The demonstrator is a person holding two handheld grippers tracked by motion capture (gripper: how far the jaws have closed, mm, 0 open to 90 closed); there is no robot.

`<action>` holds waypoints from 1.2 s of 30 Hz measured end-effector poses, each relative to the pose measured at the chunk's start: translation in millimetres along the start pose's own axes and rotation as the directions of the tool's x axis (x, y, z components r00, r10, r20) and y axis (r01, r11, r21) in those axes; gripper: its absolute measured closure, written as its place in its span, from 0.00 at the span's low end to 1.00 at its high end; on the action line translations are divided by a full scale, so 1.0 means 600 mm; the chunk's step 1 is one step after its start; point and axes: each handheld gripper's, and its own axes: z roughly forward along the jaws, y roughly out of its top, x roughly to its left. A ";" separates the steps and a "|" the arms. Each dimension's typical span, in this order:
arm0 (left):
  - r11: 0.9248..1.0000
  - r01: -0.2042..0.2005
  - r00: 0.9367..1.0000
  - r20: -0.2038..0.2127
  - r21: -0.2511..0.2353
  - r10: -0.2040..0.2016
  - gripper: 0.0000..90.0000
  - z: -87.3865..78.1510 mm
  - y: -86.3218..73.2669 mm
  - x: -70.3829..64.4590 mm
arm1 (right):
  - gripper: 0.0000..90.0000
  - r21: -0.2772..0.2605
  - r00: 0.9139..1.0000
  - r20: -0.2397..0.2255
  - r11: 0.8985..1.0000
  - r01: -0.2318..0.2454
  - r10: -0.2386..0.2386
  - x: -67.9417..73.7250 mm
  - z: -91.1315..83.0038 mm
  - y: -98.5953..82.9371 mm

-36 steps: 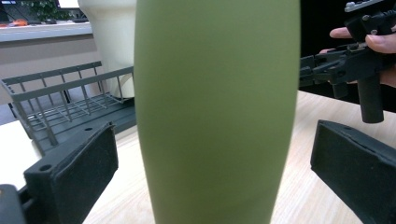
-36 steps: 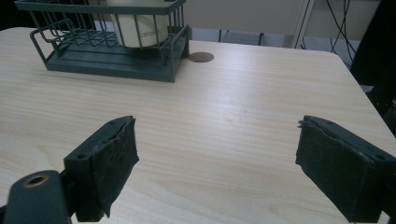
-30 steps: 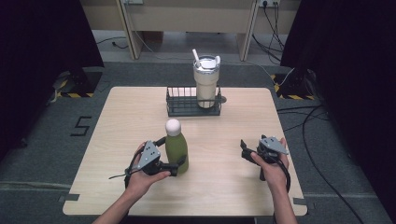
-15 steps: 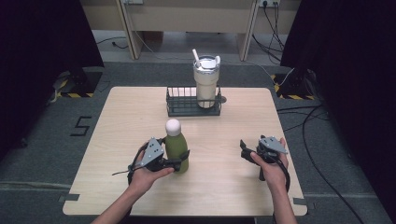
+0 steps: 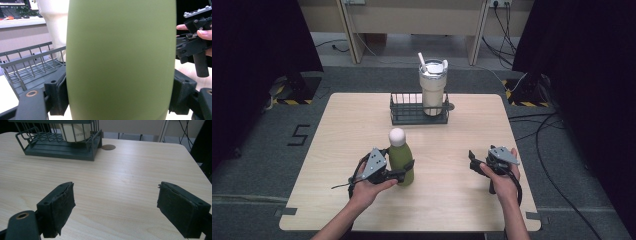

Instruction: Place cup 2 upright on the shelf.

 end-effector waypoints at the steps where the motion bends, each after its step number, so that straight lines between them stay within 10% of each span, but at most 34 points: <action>1: 1.000 0.001 1.000 0.002 0.000 -0.001 0.23 0.000 0.000 0.000 | 0.16 0.003 1.000 0.002 1.000 -0.007 0.007 0.000 0.000 0.000; 36: 0.999 -0.040 0.999 -0.038 -0.030 0.039 0.24 0.021 0.048 0.038 | 0.16 0.007 1.000 0.010 1.000 -0.010 0.010 -0.004 0.002 -0.002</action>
